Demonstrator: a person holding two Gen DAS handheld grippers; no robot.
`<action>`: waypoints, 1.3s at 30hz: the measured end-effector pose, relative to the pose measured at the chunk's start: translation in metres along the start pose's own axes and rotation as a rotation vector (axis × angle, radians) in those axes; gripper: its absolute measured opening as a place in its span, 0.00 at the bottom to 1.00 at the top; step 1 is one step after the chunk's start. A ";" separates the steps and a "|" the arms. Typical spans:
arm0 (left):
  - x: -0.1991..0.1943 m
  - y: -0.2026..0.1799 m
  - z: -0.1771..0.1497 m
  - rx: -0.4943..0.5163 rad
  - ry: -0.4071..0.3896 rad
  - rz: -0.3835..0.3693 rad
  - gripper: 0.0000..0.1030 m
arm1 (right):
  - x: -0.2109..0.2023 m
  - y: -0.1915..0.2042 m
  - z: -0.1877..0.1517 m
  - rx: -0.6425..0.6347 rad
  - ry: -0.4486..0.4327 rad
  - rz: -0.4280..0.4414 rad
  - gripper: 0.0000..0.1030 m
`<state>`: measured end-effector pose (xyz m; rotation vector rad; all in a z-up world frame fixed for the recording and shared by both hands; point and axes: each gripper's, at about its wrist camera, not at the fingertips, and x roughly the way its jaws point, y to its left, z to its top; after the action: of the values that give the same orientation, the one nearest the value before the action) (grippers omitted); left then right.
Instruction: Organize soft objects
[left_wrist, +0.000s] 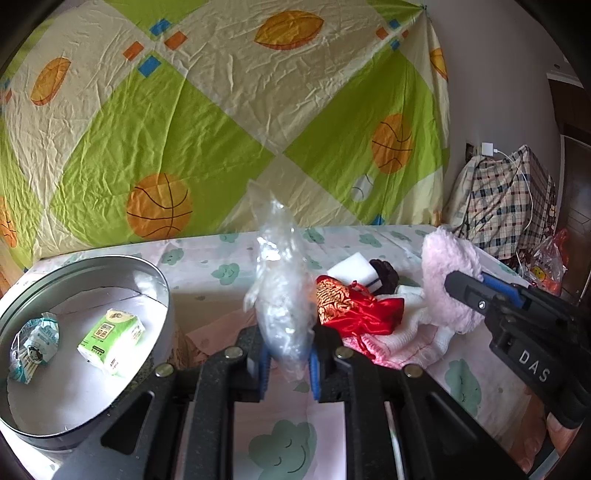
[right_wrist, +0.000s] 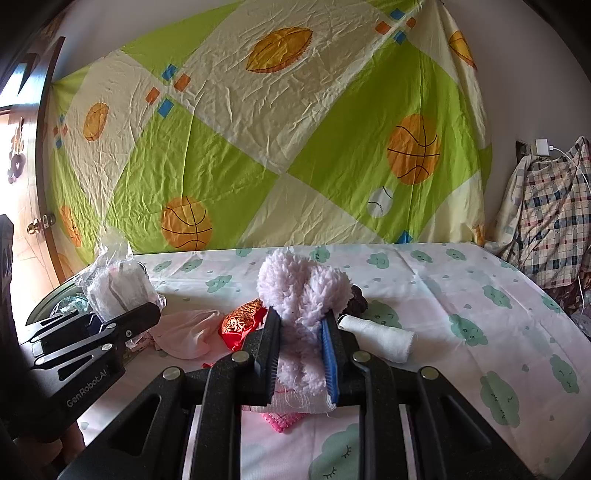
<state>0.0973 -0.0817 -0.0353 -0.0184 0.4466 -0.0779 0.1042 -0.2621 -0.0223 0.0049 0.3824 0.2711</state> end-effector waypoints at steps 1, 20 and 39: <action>-0.001 0.000 0.000 -0.001 -0.007 0.005 0.14 | -0.001 0.000 0.000 0.000 -0.004 -0.001 0.22; -0.028 0.005 -0.002 -0.021 -0.144 0.090 0.14 | -0.015 0.016 -0.002 -0.041 -0.096 0.016 0.22; -0.042 0.030 -0.006 -0.057 -0.159 0.130 0.14 | -0.017 0.045 -0.004 -0.063 -0.114 0.095 0.22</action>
<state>0.0592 -0.0487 -0.0242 -0.0510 0.2897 0.0642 0.0763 -0.2234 -0.0171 -0.0233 0.2607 0.3746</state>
